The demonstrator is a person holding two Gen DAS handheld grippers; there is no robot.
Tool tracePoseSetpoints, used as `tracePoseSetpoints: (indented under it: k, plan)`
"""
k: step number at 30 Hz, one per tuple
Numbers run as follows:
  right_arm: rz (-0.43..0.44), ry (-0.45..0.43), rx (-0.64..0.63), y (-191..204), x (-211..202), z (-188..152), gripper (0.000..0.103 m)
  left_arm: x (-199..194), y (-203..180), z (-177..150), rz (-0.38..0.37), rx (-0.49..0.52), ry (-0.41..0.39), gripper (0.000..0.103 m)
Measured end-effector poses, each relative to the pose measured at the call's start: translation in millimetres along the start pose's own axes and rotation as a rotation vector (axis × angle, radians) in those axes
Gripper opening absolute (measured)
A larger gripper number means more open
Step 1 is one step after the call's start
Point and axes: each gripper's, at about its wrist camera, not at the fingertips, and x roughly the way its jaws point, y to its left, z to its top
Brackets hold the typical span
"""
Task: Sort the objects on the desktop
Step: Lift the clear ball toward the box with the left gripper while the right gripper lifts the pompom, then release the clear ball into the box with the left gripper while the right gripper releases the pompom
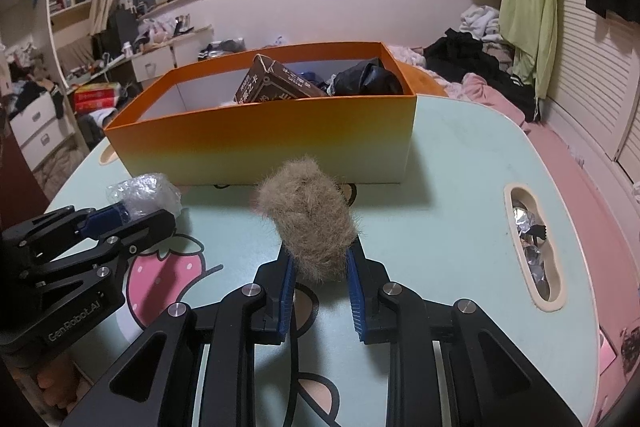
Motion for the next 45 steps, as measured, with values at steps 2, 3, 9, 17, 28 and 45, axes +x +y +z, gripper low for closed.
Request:
tracePoseSetpoints:
  k: [2,3,9,17,28,45]
  plan:
    - [0.000,0.000,0.000,0,0,0,0.023,0,1,-1,0.001,0.000,0.001,0.031]
    - [0.000,0.000,0.000,-1,0,0,0.023,0,1,-1,0.000,0.000,0.001,0.031]
    - [-0.001,0.001,0.000,-1,0,0,0.023,1,0,-1,0.001,0.005,0.001,0.031]
    - [-0.001,0.001,0.000,-1,0,0,0.023,1,-1,-2,0.000,0.006,-0.001,0.031]
    - [-0.003,0.002,-0.002,-5,0,-1,0.023,-3,-1,-1,-0.001,0.010,-0.012,0.031]
    - [0.099,-0.073,0.059,-23,2,123,0.027,-14,24,120,-0.084,-0.029,-0.074,0.035]
